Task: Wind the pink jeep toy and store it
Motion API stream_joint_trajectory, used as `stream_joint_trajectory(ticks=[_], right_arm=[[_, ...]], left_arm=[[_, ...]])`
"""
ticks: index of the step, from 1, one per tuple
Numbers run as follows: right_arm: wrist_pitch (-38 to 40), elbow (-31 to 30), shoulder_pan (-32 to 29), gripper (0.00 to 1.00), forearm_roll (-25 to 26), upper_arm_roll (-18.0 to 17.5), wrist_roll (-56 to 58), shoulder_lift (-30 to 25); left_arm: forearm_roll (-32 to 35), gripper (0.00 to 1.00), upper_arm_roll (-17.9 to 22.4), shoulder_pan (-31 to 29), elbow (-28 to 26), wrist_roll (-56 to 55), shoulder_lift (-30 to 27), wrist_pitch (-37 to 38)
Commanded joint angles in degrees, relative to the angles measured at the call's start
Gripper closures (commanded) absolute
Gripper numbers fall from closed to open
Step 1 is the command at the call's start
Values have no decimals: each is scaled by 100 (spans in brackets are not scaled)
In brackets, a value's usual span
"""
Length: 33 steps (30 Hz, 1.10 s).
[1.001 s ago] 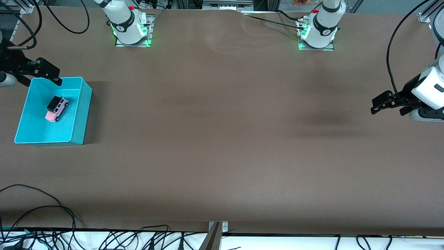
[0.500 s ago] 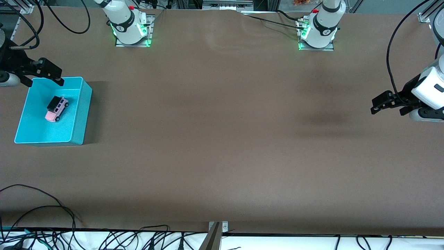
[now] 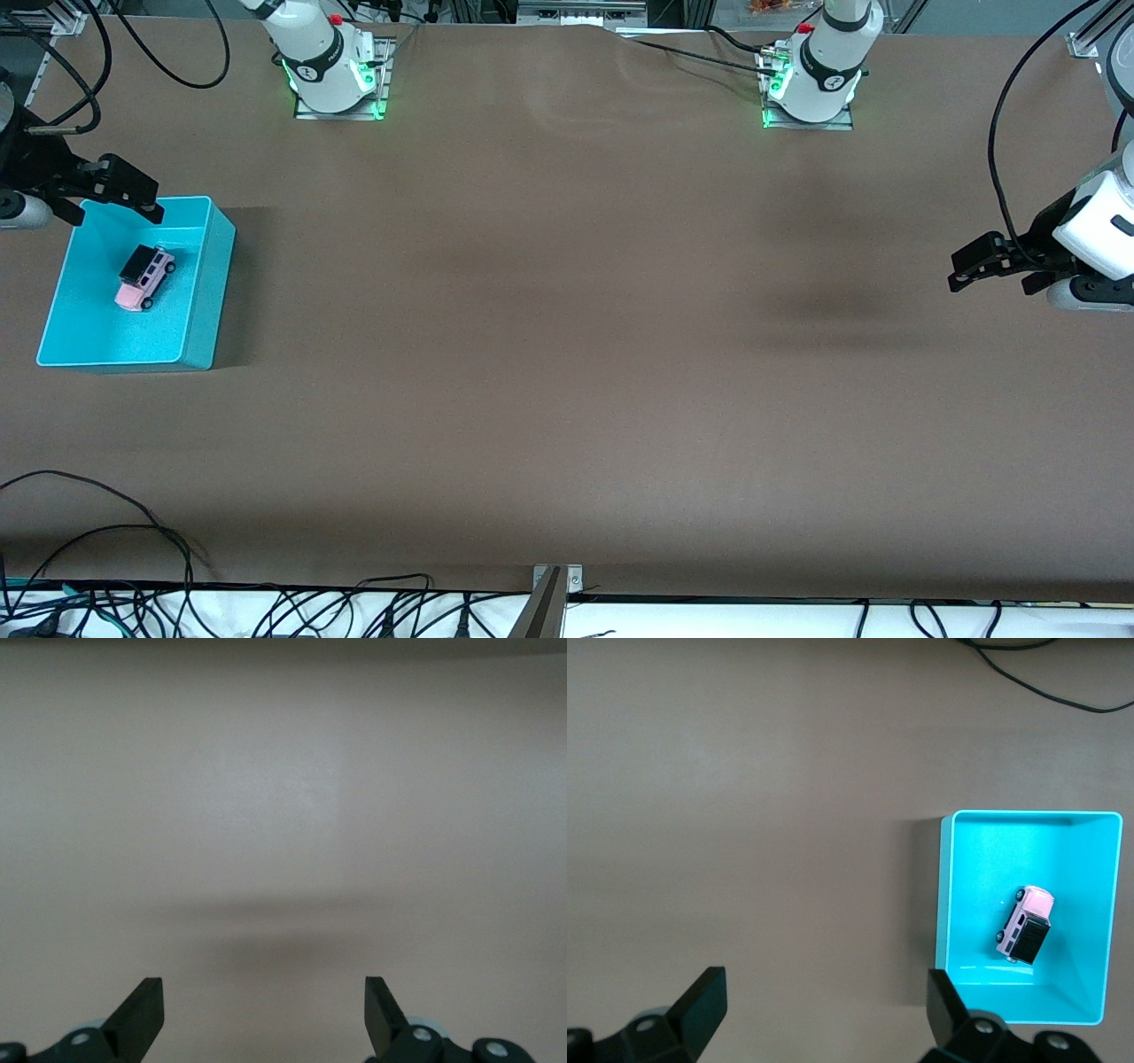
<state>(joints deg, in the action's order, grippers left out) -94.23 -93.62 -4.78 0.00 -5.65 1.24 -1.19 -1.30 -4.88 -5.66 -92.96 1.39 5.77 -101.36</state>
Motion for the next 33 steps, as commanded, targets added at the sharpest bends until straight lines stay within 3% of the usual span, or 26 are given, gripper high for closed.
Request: stream_joint_trajectory(ticks=[1, 33], right_arm=[[36, 55, -41, 0, 26, -15, 122, -4], [45, 55, -50, 0, 9, 56, 96, -4]], left_arm=[[-55, 0, 31, -67, -20, 36, -15, 28], [-46, 0, -4, -208, 50, 36, 82, 28]])
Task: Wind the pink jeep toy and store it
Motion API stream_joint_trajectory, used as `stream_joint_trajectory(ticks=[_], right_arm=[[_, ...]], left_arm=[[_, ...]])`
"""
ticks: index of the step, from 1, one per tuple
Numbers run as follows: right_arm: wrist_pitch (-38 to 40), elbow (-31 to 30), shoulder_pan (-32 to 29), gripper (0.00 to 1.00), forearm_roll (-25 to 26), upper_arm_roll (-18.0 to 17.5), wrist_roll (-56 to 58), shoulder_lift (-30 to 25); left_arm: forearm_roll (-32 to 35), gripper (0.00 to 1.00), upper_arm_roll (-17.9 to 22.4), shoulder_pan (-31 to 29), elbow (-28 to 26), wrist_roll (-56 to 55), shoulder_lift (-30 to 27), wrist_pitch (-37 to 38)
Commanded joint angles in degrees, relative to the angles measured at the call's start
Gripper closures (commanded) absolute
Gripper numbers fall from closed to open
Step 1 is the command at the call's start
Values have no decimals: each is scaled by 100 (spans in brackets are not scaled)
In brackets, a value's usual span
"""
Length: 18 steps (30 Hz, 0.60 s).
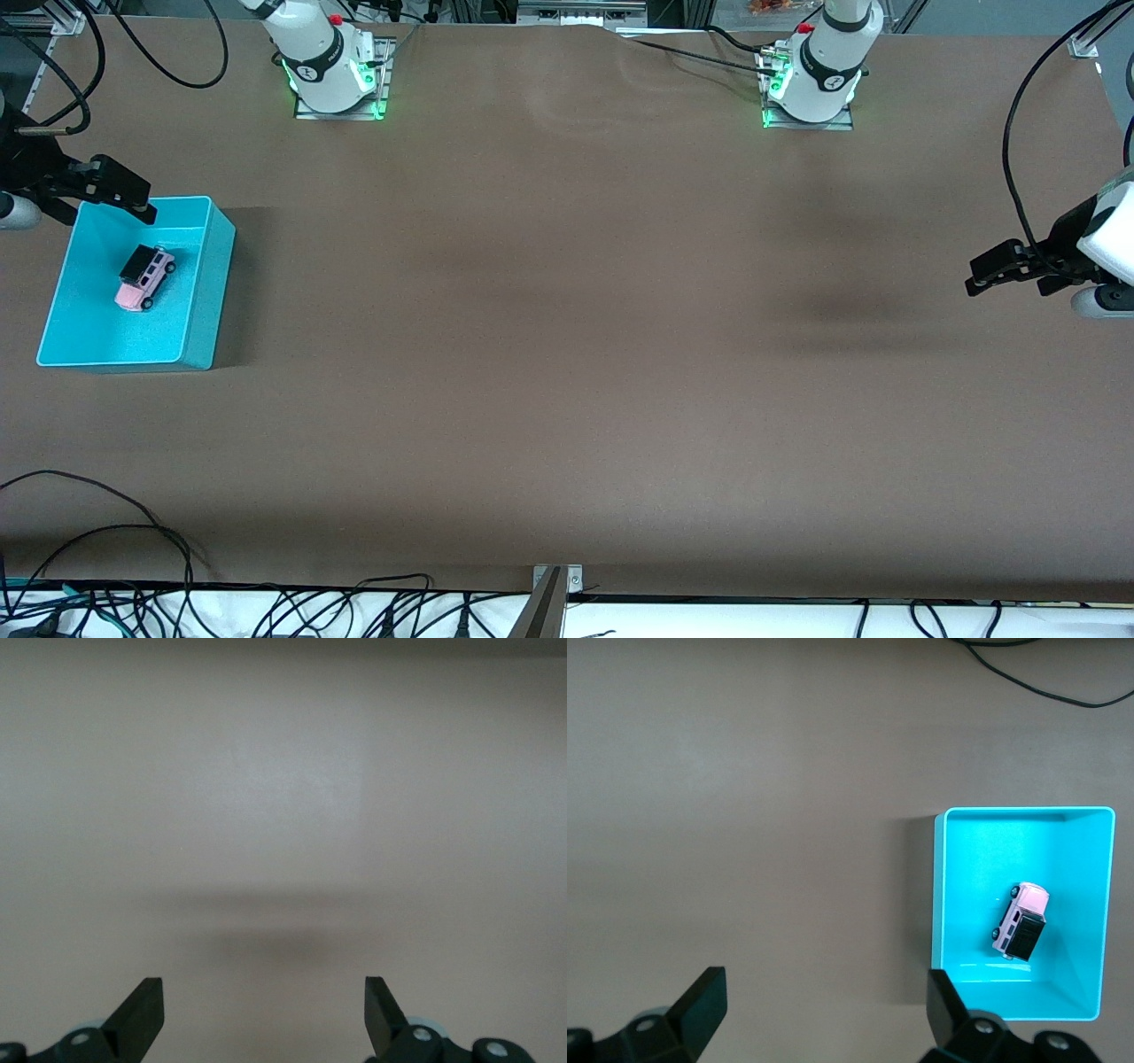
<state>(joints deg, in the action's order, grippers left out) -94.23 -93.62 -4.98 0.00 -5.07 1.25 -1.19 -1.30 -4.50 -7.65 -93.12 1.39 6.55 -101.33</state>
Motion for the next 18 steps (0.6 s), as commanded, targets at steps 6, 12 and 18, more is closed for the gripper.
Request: stream_joint_trajectory(ticks=[6, 12, 18], right_arm=[[45, 55, -29, 0, 9, -3, 95, -4], [54, 55, -29, 0, 9, -3, 103, -4], [54, 55, -29, 0, 9, -3, 103, -4]], left_arm=[[-46, 0, -42, -17, 57, 36, 4, 26], [-46, 0, -68, 45, 57, 36, -13, 26], [-46, 0, -253, 53, 66, 36, -48, 26]])
